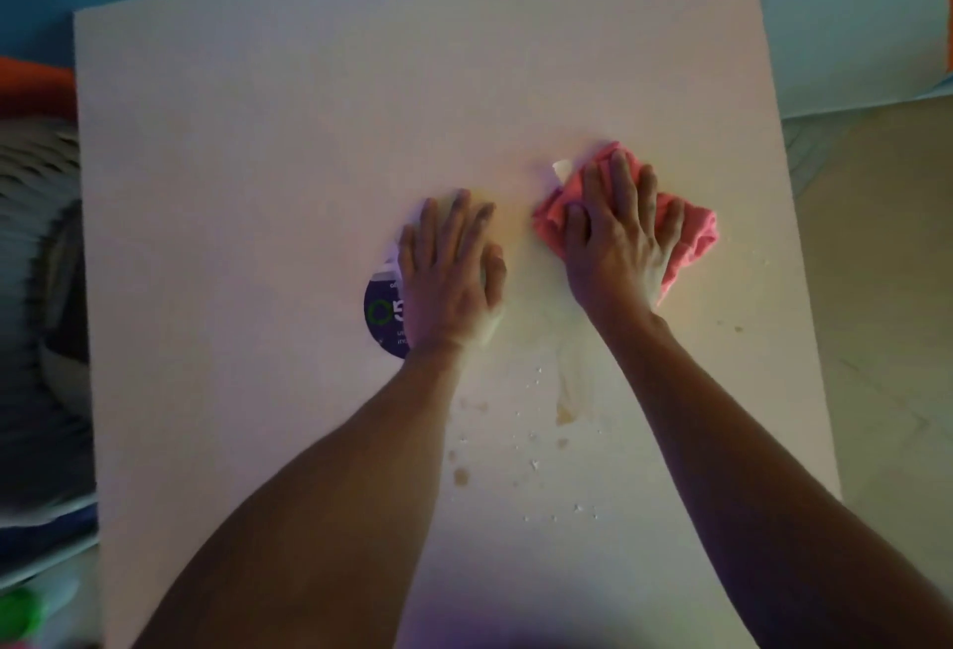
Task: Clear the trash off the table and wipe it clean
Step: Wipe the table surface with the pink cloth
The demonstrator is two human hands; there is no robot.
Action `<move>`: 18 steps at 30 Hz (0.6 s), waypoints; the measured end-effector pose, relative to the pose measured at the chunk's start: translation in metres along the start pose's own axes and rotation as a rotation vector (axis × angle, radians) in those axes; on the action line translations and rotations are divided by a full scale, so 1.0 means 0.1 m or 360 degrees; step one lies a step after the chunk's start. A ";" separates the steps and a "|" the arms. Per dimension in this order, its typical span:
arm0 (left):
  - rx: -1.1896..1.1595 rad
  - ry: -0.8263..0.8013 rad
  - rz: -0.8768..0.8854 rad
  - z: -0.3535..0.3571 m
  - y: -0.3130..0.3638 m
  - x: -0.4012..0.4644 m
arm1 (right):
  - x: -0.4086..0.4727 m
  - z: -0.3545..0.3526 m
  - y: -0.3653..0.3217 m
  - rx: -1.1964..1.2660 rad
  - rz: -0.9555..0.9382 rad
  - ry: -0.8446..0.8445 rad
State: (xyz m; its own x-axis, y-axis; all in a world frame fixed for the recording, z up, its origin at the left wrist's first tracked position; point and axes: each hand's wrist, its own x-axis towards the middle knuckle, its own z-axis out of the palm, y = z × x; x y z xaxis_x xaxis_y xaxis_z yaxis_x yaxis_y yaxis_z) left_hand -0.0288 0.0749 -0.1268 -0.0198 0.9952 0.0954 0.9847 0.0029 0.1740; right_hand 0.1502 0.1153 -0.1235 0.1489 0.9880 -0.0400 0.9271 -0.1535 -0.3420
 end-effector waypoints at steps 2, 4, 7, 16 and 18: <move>-0.0002 -0.0006 -0.0002 -0.01 0.00 0.00 | -0.12 0.01 0.01 0.0003 -0.0045 0.0037; 0.0016 -0.0008 -0.0014 -0.01 0.00 0.01 | -0.40 -0.01 0.02 0.0025 -0.0129 0.0084; -0.0035 -0.0001 -0.0013 -0.02 0.01 0.01 | -1.01 -0.06 0.05 0.0085 -0.0255 0.0039; -0.0042 0.0019 -0.0012 -0.02 0.02 0.01 | -1.24 -0.06 0.18 0.0004 -0.0465 0.0040; -0.0022 0.0050 0.0003 0.00 0.01 0.01 | -0.96 0.03 0.12 -0.0028 -0.0349 0.0153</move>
State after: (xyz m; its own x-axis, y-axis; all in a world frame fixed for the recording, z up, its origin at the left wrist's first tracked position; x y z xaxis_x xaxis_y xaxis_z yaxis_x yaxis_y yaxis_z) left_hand -0.0282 0.0758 -0.1268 -0.0238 0.9917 0.1264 0.9823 -0.0002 0.1872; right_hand 0.1458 0.0187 -0.1260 -0.0256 0.9921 0.1230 0.9466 0.0636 -0.3162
